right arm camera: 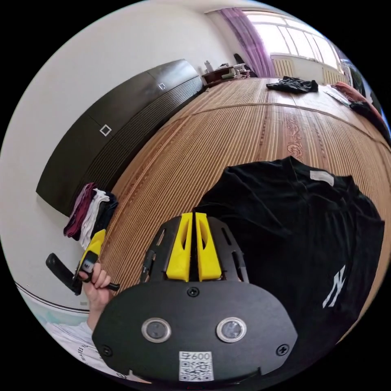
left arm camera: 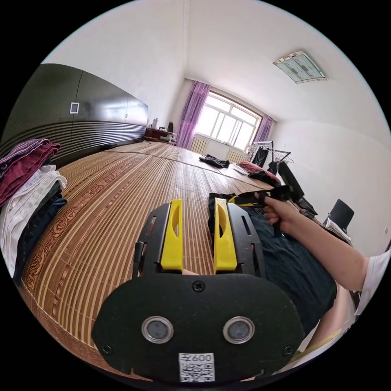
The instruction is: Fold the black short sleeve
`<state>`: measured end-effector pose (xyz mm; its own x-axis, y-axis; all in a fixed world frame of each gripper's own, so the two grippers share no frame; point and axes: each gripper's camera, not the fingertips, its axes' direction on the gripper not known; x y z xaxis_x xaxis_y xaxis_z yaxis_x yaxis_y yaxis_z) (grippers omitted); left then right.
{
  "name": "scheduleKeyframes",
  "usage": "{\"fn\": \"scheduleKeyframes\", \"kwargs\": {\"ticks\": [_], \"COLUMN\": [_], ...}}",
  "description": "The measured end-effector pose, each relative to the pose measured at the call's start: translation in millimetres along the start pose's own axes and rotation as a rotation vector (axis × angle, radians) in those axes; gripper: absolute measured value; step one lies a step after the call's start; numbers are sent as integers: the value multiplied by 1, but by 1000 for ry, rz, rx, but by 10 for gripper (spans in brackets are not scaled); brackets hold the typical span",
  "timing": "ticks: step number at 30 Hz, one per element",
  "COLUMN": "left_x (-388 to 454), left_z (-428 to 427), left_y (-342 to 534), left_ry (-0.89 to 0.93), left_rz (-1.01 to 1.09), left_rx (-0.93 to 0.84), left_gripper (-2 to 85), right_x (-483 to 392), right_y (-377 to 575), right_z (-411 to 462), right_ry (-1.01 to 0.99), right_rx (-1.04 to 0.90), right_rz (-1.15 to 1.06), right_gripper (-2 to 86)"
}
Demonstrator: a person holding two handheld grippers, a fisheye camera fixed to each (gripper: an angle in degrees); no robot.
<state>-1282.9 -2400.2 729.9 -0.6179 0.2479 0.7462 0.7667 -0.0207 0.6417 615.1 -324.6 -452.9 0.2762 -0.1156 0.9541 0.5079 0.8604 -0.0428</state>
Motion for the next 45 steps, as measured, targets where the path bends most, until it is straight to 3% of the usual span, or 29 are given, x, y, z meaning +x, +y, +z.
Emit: {"fn": "scheduleKeyframes", "kwargs": {"ticks": [4,9,21,24,26,28,33,35,38,45], "left_x": [6,11,18,25,28,28,27,25,20,26], "left_z": [0,4,26,28,29,30,35,36,35,50], "left_y": [-7,-16,-44,-50,-56,-61,-73,-81,-90,-105], "left_ry": [-10,-19,5,-16,-12,11,42,51,40,94], "left_rz": [7,13,7,34,31,23,-2,-6,-20,-41], "left_rx": [-11,-44,-168,-192,-209,-215,-249,-266,-273,-333], "left_gripper": [111,110,111,110,109,110,108,107,106,106], "right_x": [10,30,-4,-22,-30,-24,-13,-6,9,59], "right_y": [60,122,152,159,133,88,-55,-116,-164,-188], "right_z": [-59,-70,-98,-133,-163,-165,-106,-58,-5,48], "right_ry": [-116,-211,-151,-70,-30,-5,-68,-126,-157,-252], "right_rx": [97,113,34,139,259,256,101,-55,-273,-396], "right_rz": [105,258,299,227,97,32,-152,-278,-365,-332], "right_gripper": [-9,-9,-5,9,21,34,69,80,111,111]}}
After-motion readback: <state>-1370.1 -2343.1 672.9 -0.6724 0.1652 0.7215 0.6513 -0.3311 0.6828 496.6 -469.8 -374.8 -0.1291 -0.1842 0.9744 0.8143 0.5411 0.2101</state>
